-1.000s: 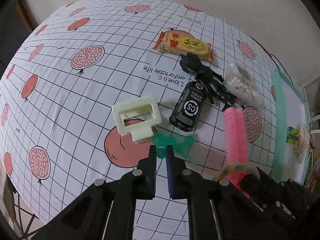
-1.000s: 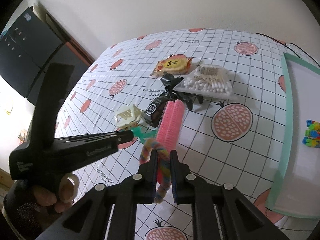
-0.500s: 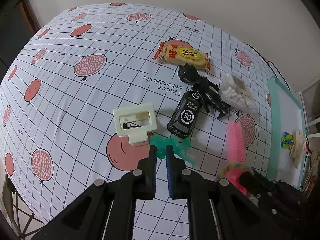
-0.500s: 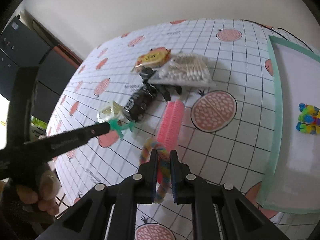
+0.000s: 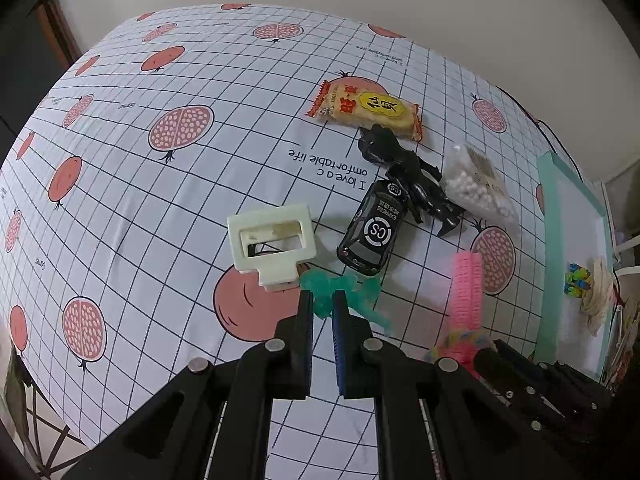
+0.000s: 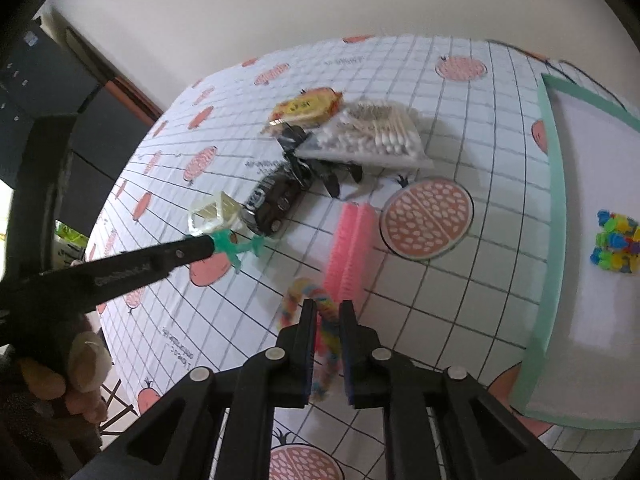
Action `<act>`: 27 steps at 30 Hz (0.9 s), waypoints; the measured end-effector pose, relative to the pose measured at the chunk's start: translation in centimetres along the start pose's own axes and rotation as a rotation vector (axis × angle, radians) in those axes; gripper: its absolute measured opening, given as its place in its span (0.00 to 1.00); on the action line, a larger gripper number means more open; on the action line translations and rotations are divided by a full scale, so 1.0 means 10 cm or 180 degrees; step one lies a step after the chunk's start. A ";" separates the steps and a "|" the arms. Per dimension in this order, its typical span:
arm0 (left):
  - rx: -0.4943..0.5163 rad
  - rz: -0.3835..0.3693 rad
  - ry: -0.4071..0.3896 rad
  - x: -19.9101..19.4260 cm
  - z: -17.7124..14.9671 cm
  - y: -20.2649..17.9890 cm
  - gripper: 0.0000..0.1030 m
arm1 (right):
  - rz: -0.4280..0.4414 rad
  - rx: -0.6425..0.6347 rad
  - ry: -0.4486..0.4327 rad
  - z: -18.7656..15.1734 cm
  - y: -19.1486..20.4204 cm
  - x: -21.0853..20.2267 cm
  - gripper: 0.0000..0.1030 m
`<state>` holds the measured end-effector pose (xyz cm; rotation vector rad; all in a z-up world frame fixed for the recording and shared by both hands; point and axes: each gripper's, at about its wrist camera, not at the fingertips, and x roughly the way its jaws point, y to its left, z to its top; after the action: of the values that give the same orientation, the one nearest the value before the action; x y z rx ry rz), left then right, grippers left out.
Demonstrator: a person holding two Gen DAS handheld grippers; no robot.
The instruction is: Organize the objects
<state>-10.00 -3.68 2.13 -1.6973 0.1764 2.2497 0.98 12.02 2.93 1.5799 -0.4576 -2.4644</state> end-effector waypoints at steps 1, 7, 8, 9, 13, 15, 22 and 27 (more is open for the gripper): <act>0.0000 0.0003 0.0001 0.00 0.00 0.01 0.08 | 0.0005 -0.0024 -0.0006 0.00 0.02 -0.01 0.09; -0.0023 0.0003 -0.0017 -0.01 -0.01 0.05 0.08 | 0.0080 0.0018 -0.0089 0.02 0.04 -0.07 0.08; -0.0027 0.0002 -0.0025 -0.02 -0.01 0.05 0.08 | 0.0125 0.0041 -0.0122 0.02 0.03 -0.11 0.08; -0.0035 -0.0005 -0.0041 -0.03 0.00 0.06 0.08 | 0.0203 0.0070 -0.0197 0.04 0.02 -0.16 0.08; -0.0088 -0.0039 -0.0112 -0.09 0.01 0.10 0.08 | 0.0230 0.0137 -0.0365 0.07 0.01 -0.27 0.08; -0.0107 -0.0041 -0.0154 -0.13 0.02 0.12 0.08 | 0.0225 0.0179 -0.0422 0.08 -0.01 -0.31 0.08; -0.0207 -0.0126 -0.0423 -0.35 0.05 0.16 0.08 | 0.0154 0.0298 -0.0532 0.10 -0.12 -0.38 0.08; -0.0227 -0.0201 -0.0534 -0.41 0.08 0.12 0.08 | -0.0009 0.0431 -0.0667 0.09 -0.23 -0.46 0.08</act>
<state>-10.06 -5.30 6.14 -1.5159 0.0042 2.3627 2.15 15.75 6.39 1.3726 -0.6673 -2.6647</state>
